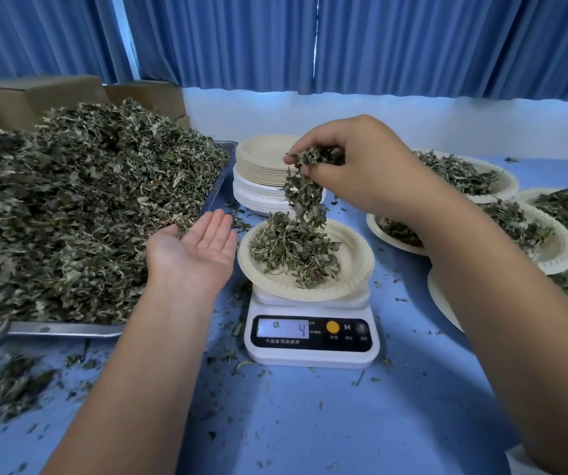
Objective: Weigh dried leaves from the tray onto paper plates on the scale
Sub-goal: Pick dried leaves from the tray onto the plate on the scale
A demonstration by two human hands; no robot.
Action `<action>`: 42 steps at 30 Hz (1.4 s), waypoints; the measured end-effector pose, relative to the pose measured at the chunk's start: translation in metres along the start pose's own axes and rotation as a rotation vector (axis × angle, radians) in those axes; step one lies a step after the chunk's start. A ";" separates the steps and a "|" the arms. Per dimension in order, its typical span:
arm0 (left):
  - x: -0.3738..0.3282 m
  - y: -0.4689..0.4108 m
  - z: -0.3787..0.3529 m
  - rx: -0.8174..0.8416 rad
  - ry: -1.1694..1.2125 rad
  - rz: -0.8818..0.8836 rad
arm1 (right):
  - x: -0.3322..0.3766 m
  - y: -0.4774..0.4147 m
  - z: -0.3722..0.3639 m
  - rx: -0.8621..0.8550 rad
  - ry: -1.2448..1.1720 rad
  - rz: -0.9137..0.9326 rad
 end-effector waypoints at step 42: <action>0.000 -0.002 0.002 -0.030 0.008 0.035 | -0.016 0.000 -0.020 0.200 0.065 -0.103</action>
Point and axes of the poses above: each hand's wrist, its own y-axis away from the middle knuckle, its own z-axis out of the back of the hand, x = y × z, the point moved 2 cm from there along -y, towards the middle knuckle, and after that the axes turned 3 degrees about -x, right-handed, at the moved point
